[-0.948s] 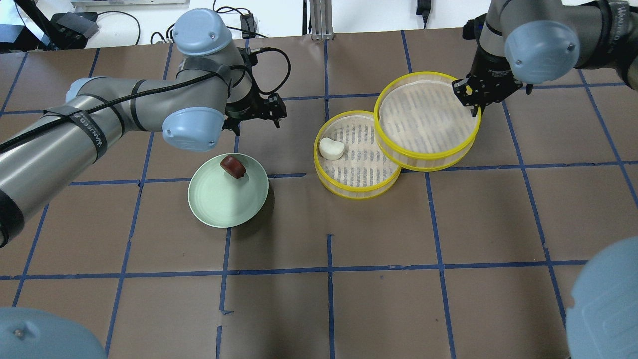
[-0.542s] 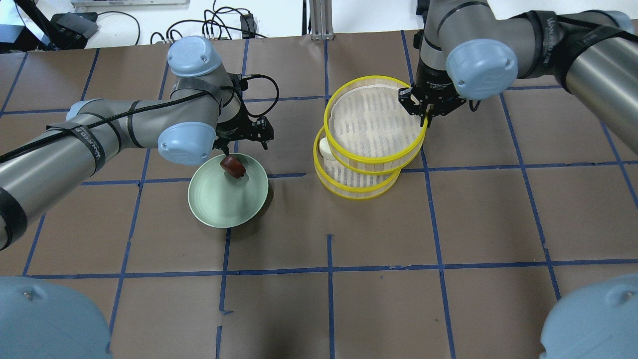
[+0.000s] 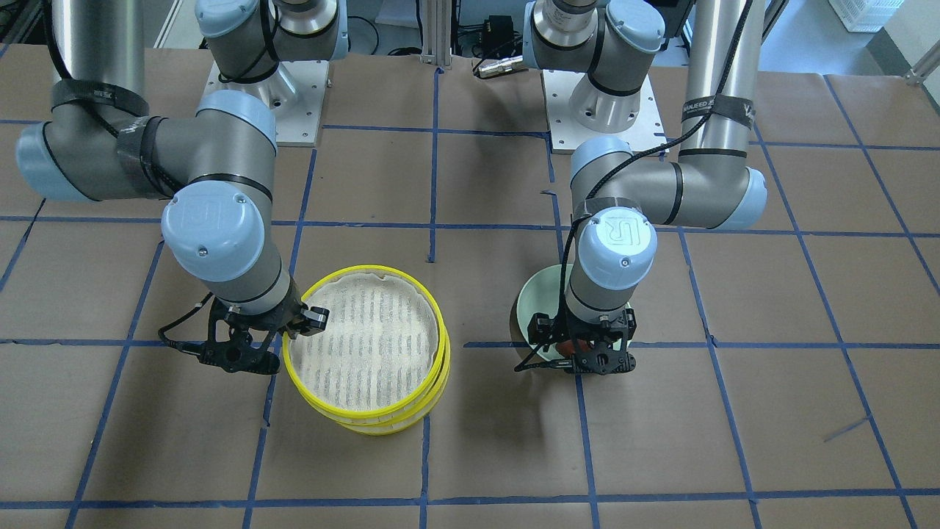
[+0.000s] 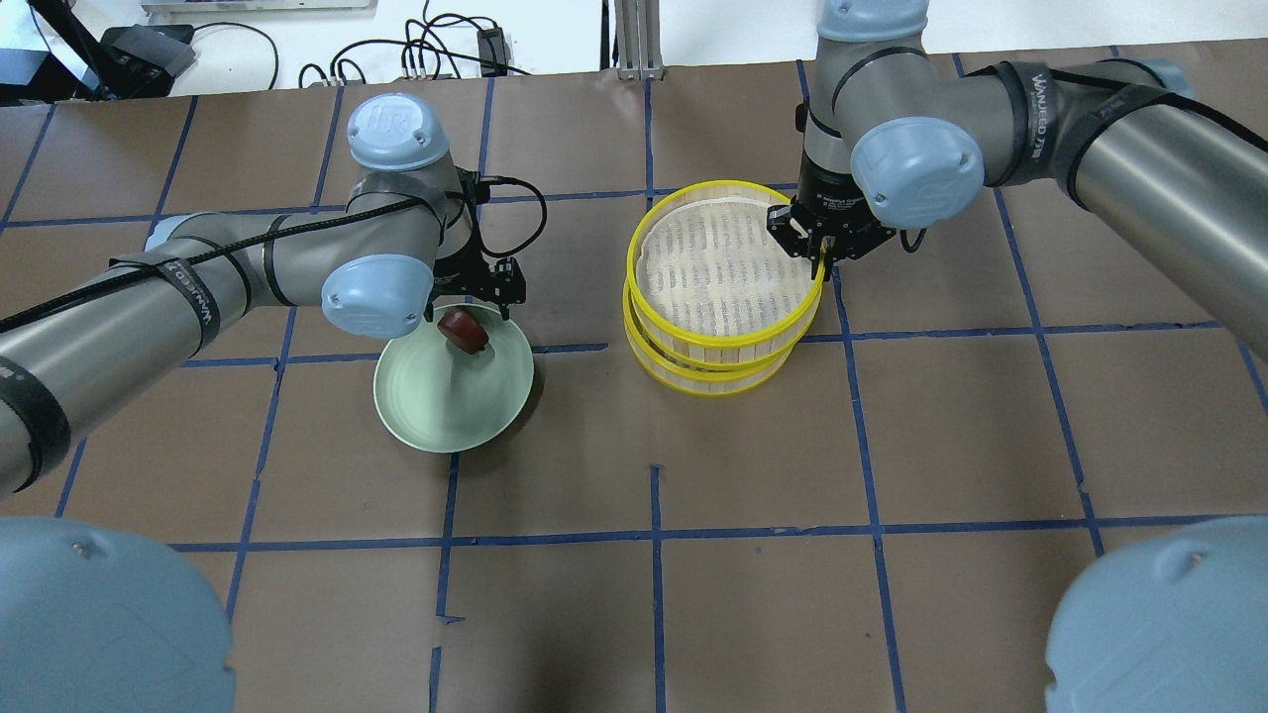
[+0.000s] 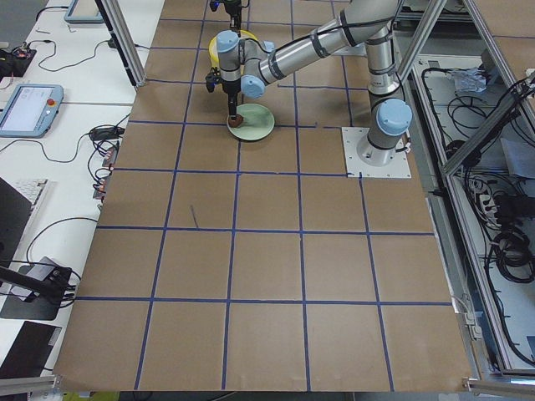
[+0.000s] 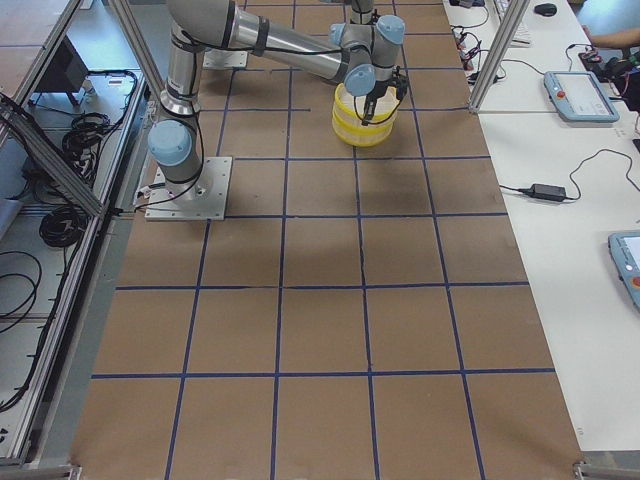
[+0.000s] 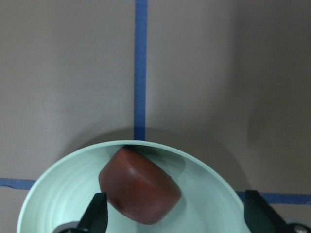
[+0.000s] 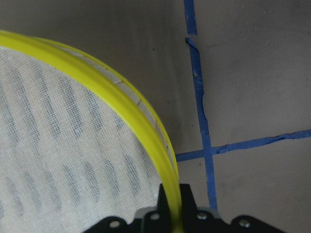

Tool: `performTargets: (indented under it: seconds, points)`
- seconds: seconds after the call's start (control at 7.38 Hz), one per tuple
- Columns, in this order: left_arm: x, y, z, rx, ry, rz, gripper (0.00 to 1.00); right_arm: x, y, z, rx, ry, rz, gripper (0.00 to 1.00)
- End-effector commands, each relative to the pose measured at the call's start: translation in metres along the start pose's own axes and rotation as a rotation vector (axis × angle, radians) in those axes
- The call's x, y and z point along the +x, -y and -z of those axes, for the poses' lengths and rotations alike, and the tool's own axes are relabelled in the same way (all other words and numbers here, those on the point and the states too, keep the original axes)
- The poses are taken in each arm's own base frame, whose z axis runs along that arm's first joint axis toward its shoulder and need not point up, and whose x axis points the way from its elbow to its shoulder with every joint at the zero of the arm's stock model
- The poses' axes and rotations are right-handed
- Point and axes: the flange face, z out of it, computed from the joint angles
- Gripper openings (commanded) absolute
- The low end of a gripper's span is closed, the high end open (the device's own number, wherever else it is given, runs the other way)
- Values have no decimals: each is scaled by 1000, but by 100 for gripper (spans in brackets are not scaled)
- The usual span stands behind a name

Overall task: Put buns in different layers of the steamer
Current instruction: 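Grasp red-brown bun with left gripper while right gripper releases layer and rises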

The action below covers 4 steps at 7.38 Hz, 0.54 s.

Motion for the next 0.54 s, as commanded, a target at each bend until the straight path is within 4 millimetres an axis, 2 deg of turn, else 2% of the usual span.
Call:
performTargets:
  seconds: [0.0, 0.27, 0.41]
  points:
    - [-5, 1, -12, -21, 5, 3, 100, 0, -1, 0, 9, 5, -10, 9]
    - [-6, -1, -21, -39, 8, 3, 97, -6, -4, -3, -17, 65, -44, 9]
    - [-7, -2, -21, -50, 11, 16, 65, -7, -4, -3, -16, 65, -51, 9]
